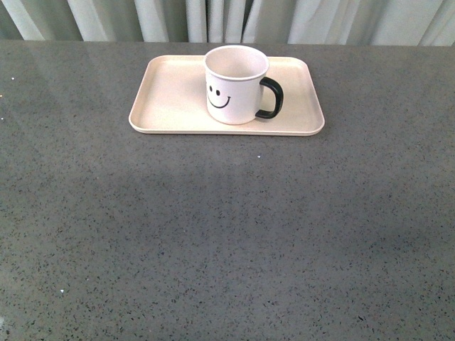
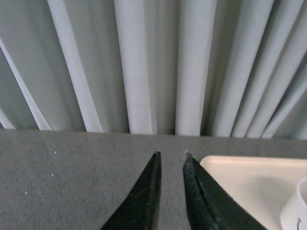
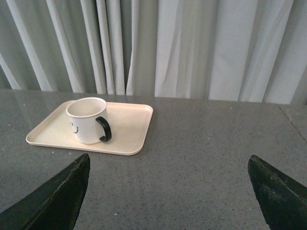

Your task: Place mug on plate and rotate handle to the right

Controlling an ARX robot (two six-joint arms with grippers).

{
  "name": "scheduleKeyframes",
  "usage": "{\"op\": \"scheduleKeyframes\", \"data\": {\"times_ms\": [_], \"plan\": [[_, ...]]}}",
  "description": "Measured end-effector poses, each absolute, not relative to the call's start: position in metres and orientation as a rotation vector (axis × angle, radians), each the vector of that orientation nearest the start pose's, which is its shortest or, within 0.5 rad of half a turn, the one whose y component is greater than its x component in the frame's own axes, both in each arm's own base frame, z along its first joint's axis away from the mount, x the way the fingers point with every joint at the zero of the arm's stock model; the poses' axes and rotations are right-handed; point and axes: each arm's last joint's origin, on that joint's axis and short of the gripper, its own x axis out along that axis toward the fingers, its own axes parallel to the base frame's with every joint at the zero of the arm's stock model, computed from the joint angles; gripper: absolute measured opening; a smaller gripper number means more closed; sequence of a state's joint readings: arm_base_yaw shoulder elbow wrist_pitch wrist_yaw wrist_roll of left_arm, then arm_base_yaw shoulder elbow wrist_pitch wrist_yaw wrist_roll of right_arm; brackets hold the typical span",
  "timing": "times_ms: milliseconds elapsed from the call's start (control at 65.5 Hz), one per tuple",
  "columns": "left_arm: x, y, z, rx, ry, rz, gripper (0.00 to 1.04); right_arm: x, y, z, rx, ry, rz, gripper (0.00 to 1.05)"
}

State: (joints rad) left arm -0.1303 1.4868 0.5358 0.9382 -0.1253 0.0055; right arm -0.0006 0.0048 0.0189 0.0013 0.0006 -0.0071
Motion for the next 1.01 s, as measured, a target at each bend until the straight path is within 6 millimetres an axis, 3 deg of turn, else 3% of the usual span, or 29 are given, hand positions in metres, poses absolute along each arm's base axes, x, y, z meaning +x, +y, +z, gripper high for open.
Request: {"op": "scheduleKeyframes", "data": {"times_ms": [31,427,580,840,1008], "plan": [[0.277,-0.032,0.198,0.007,0.013,-0.010,0.01,0.097,0.000,0.170,-0.007,-0.015,-0.001,0.96],[0.204,-0.010,0.181,0.002,0.005,-0.019,0.01,0.097,0.000,0.170,-0.007,-0.015,-0.001,0.96],[0.187,-0.001,0.176,0.002,0.009,0.001,0.01,0.097,0.000,0.170,-0.007,-0.015,-0.001,0.96],[0.163,-0.001,0.162,0.002,0.016,-0.004,0.01,0.097,0.000,0.170,-0.007,-0.015,-0.001,0.96],[0.151,-0.001,0.164,0.002,0.009,-0.003,0.01,0.097,0.000,0.170,-0.007,-0.015,-0.001,0.96]]}}
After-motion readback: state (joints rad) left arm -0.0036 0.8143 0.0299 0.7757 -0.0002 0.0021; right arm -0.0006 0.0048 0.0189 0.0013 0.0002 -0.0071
